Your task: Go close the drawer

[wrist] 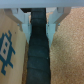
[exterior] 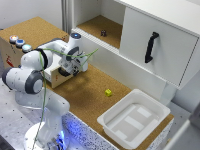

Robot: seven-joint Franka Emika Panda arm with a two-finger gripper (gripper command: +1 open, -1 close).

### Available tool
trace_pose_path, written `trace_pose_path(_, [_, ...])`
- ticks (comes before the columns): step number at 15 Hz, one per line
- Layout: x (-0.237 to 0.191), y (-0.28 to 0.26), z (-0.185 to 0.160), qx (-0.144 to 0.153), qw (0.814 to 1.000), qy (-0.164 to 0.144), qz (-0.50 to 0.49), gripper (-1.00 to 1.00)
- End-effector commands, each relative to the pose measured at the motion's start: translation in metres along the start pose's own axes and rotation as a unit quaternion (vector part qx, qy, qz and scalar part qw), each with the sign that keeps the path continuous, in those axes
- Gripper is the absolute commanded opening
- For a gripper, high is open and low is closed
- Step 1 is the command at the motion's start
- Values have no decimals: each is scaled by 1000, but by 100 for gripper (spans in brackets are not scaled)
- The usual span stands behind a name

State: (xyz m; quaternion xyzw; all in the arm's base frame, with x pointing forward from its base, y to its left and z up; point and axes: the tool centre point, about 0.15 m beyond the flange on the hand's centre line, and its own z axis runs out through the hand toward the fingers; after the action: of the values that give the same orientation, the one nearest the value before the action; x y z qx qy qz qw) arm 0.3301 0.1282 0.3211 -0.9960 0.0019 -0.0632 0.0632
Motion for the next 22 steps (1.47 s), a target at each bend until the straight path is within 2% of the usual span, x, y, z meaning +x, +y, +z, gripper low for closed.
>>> trace_pose_path(1, [15, -42, 34, 3, 999, -41, -21, -100])
trace_pose_path(15, [15, -155, 69, 31, 997, -52, -53, -100])
trace_pose_path(22, [11, -180, 71, 35, 997, -43, -47, -100])
